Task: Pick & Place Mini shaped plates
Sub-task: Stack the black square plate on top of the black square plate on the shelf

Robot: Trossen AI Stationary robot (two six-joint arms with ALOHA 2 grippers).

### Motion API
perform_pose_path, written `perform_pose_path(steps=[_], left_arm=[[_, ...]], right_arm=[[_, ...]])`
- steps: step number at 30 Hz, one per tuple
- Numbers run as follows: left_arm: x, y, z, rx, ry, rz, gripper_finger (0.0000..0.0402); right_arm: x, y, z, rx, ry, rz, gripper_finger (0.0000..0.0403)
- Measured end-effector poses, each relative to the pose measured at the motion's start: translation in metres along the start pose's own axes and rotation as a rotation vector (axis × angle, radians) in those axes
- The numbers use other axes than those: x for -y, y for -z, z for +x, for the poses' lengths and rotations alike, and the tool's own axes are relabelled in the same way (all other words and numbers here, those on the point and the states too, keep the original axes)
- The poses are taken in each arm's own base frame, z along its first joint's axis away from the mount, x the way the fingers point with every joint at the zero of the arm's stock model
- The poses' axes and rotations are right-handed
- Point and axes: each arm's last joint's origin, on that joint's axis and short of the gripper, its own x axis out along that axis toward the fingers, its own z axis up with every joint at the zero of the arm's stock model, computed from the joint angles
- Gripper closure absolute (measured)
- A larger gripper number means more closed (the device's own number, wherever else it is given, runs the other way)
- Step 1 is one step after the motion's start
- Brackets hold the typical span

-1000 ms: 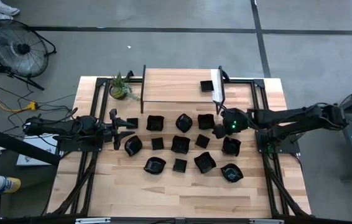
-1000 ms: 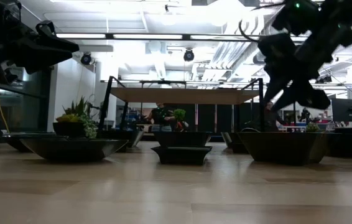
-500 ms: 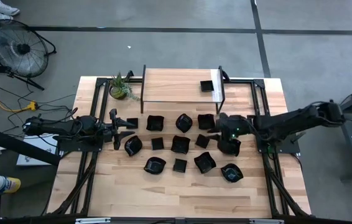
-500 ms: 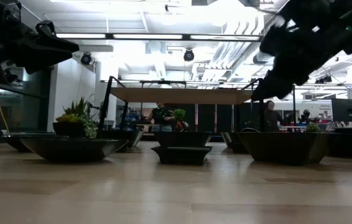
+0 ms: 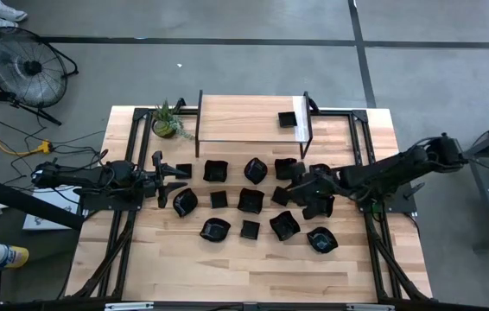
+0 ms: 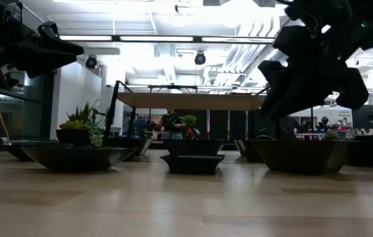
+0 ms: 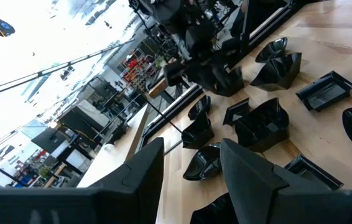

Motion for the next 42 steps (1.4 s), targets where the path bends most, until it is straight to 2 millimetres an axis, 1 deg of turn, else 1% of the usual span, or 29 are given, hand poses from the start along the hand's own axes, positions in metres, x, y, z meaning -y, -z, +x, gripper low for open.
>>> perform_pose_path(steps=[6, 9, 15, 21, 27, 35, 42], left_arm=[[0.0, 0.0, 0.0, 0.0, 0.0, 0.0, 0.0247], [0.0, 0.0, 0.0, 0.0, 0.0, 0.0, 0.0247], [0.0, 0.0, 0.0, 0.0, 0.0, 0.0, 0.0247], [0.0, 0.0, 0.0, 0.001, 0.0, 0.0, 0.0247], [0.0, 0.0, 0.0, 0.001, 0.0, 0.0, 0.0247], [0.0, 0.0, 0.0, 0.001, 0.0, 0.0, 0.0247], [0.0, 0.0, 0.0, 0.001, 0.0, 0.0, 0.0247]], right_arm=[[0.003, -0.009, 0.005, -0.21, -0.093, -0.114, 0.0279], [0.004, -0.013, 0.009, -0.274, -0.136, -0.188, 0.0271], [0.005, -0.02, 0.021, -0.329, -0.198, -0.317, 0.0246], [-0.003, -0.015, 0.034, -0.372, -0.25, -0.419, 0.0229], [-0.01, -0.014, 0.04, -0.387, -0.267, -0.498, 0.0245], [-0.011, -0.015, 0.04, -0.385, -0.259, -0.543, 0.028], [-0.011, -0.015, 0.04, -0.372, -0.265, -0.591, 0.0284]])
